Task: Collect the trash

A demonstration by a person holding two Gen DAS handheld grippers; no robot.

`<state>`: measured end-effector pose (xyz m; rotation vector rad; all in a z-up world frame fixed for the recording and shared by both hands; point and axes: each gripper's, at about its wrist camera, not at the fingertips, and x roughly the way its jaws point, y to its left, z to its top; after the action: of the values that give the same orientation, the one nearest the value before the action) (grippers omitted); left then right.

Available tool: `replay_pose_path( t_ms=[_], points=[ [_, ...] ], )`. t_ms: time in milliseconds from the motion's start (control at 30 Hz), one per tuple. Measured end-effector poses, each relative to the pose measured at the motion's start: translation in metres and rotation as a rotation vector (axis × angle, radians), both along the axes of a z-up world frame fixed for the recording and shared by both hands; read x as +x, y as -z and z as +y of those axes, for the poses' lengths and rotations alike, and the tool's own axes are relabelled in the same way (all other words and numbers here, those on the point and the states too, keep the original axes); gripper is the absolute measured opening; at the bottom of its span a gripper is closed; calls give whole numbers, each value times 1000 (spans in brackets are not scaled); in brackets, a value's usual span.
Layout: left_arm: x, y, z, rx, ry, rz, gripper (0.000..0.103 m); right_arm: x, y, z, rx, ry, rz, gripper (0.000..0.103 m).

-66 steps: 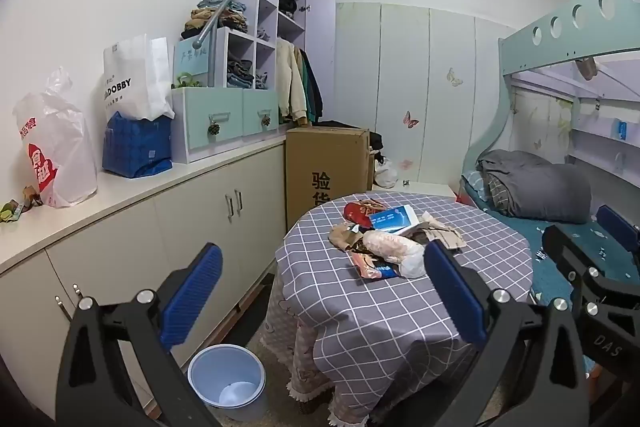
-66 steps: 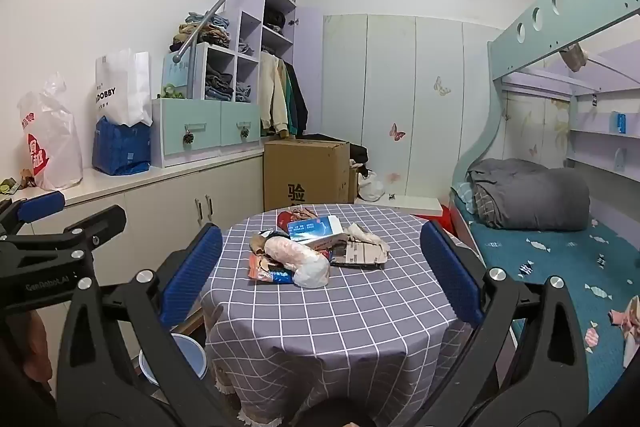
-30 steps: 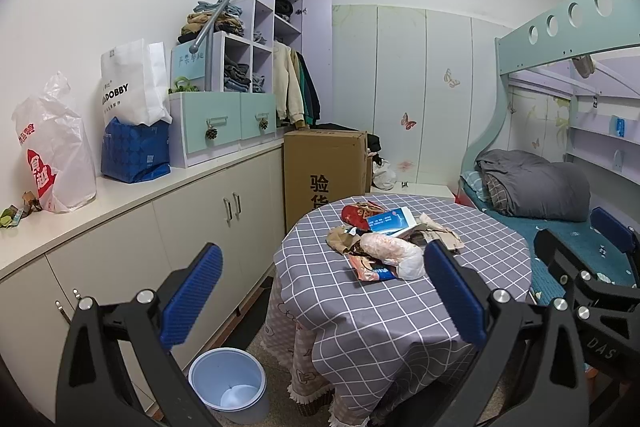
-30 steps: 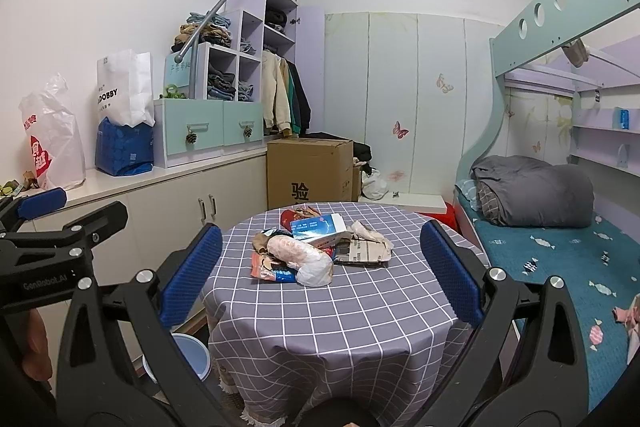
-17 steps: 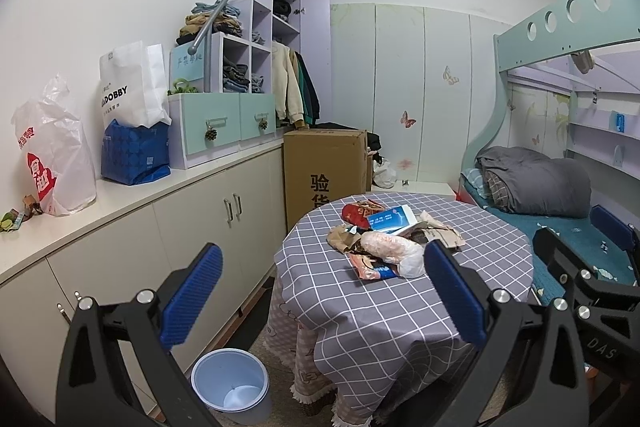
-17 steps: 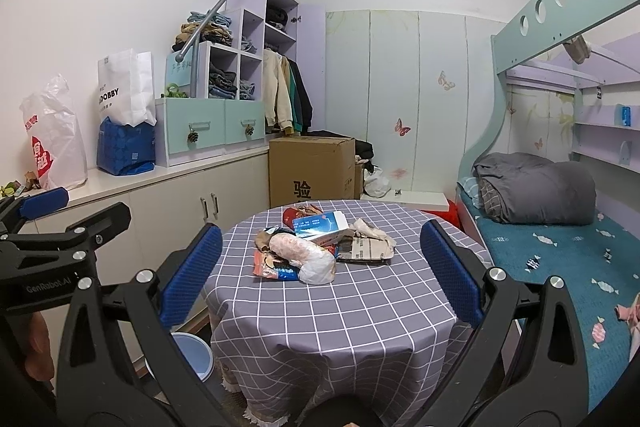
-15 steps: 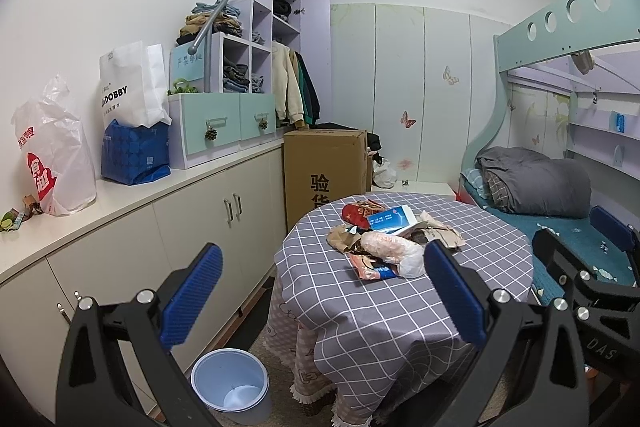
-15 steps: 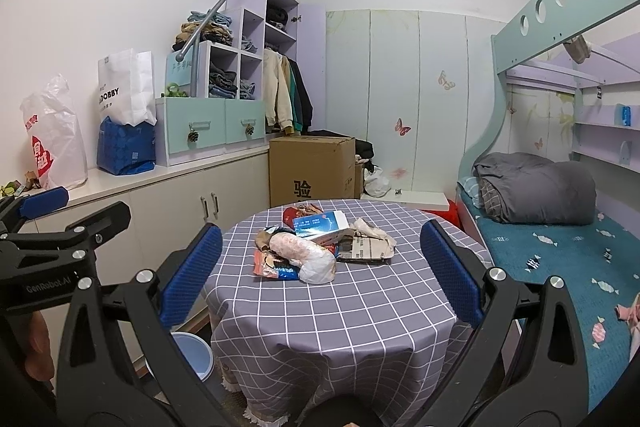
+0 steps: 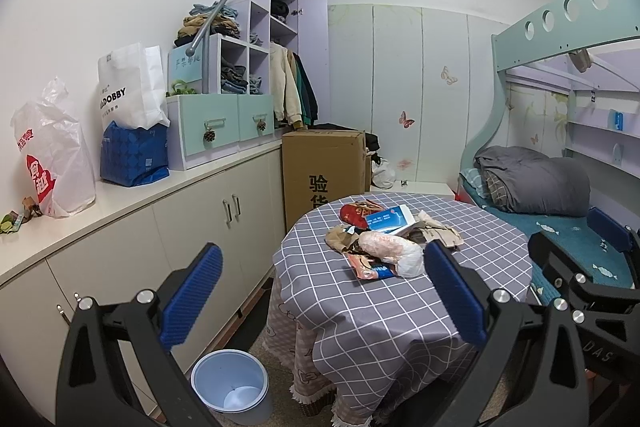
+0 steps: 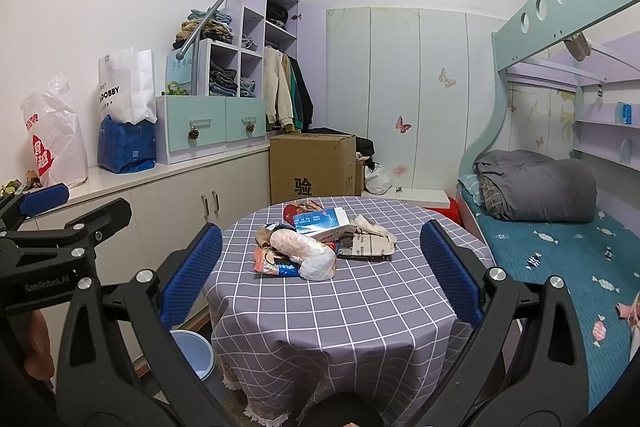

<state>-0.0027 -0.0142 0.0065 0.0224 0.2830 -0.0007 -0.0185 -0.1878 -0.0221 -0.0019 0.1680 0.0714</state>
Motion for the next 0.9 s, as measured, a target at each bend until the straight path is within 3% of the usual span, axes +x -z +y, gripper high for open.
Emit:
replay_pose_path(
  t_ms=[900],
  points=[
    [-1,1,-2,4,0,-2,99,-3,8,-2,11,-7,16,97]
  ],
)
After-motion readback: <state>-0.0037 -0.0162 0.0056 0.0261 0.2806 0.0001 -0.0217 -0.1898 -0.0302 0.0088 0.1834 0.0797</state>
